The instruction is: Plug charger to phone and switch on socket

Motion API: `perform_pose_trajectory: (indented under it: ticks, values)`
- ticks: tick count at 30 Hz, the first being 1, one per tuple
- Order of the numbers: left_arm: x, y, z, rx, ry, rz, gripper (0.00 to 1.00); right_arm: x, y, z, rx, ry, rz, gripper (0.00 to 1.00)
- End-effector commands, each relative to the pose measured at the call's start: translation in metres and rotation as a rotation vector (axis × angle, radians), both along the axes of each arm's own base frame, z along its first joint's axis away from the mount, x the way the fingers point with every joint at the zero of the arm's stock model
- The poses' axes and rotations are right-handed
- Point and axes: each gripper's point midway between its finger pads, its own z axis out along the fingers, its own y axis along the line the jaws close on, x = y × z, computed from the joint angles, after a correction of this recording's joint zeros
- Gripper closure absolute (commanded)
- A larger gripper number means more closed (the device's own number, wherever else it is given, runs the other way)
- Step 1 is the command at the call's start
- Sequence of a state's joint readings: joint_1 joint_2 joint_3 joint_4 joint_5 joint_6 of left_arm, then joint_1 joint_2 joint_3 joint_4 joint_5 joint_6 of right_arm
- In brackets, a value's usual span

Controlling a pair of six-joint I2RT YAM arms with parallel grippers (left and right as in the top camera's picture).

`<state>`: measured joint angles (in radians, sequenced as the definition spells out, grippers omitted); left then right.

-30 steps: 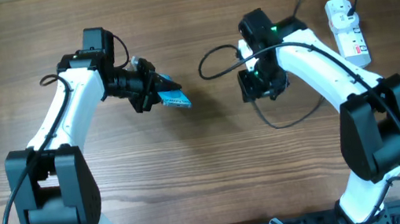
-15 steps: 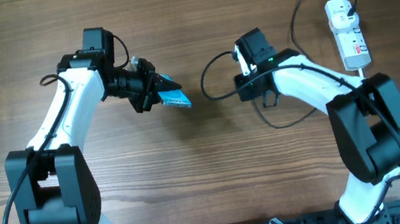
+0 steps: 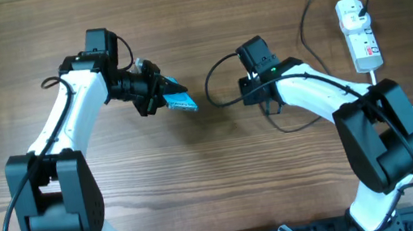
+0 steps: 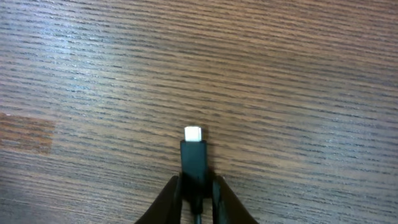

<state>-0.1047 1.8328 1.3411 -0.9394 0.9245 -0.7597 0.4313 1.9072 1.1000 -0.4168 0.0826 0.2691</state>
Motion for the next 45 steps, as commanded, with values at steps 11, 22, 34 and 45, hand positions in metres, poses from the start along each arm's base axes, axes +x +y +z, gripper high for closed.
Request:
perform_pose_trajectory:
  ticks: [11, 22, 34, 45]
  values:
    - [0.013, -0.005, 0.007, -0.026, -0.136, -0.056, 0.96, -0.018, 0.013, 0.015, 0.096, 0.066, 0.033, 0.96]
    - [0.016, -0.006, 0.009, -0.035, -0.194, -0.084, 0.96, -0.036, -0.007, 0.04, 0.092, 0.107, 0.103, 0.69]
    - [0.018, -0.006, 0.01, -0.035, -0.206, -0.082, 0.96, -0.025, -0.003, -0.024, -0.125, 0.088, 0.084, 0.74]
    - [0.021, 0.0, 0.01, -0.034, -0.206, -0.067, 0.96, -0.078, -0.016, -0.036, -0.163, 0.324, 0.164, 0.96]
